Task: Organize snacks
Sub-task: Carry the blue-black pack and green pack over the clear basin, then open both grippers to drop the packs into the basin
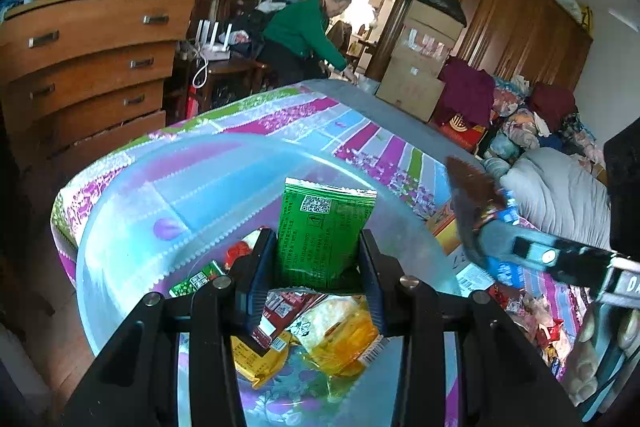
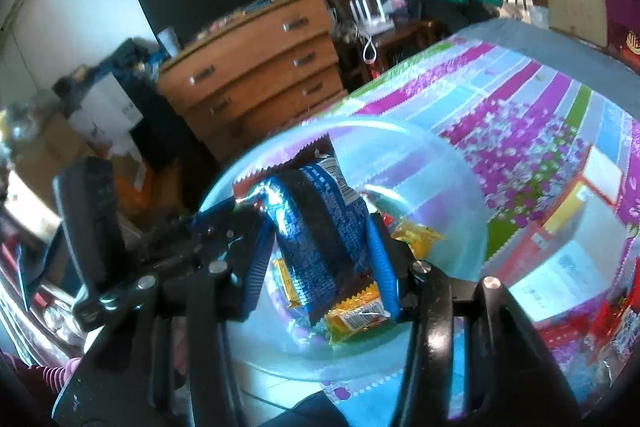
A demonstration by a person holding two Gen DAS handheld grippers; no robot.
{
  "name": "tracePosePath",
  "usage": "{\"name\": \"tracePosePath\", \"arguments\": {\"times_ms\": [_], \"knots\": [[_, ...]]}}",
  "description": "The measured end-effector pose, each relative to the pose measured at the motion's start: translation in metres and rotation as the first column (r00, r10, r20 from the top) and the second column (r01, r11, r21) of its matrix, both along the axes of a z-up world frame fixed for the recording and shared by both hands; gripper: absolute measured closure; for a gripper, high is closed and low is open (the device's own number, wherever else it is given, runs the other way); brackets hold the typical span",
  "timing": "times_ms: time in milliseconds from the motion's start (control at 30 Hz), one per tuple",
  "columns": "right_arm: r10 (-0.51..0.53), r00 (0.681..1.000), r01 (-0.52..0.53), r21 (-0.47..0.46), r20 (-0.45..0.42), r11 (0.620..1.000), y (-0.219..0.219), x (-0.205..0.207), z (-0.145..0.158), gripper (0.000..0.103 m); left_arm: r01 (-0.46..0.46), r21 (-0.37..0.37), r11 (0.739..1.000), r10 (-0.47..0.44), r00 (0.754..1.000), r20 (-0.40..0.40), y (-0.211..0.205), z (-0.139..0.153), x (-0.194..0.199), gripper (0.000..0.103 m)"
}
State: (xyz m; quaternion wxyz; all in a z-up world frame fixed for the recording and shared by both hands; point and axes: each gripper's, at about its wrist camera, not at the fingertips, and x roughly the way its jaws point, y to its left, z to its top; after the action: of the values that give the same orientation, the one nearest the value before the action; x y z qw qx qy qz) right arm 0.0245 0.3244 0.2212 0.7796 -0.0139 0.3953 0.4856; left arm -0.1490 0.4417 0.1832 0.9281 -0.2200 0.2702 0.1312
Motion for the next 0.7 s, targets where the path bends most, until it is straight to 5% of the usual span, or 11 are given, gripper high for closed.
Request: {"name": "tracePosePath", "arguments": {"times_ms": [267, 333, 400, 700], "knots": [[-0.012, 1.000, 0.011, -0.020, -0.027, 1.000, 0.014, 0.007, -0.007, 0.053, -0.008, -0.005, 1.000, 0.008, 0.999, -0.033, 0.008, -0.005, 0.004, 0.061], [-0.027, 0.999, 0.027, -0.017, -0.024, 0.999, 0.012, 0.006, -0.005, 0.042, -0.017, 0.001, 1.000, 0.017, 0.999, -0.046, 0.009, -0.005, 0.005, 0.059], [-0.036, 0.999, 0.036, 0.013, -0.019, 0.999, 0.004, 0.003, 0.003, 0.042, -0.030, -0.003, 1.000, 0.030, 0.998, -0.059, 0.012, -0.007, 0.006, 0.046], [-0.082, 0.988, 0.064, 0.135, 0.134, 0.989, -0.060, -0.044, 0.049, 0.037, -0.041, 0.066, 0.997, 0.042, 0.999, -0.024, -0.010, 0.014, -0.003, 0.035]]}}
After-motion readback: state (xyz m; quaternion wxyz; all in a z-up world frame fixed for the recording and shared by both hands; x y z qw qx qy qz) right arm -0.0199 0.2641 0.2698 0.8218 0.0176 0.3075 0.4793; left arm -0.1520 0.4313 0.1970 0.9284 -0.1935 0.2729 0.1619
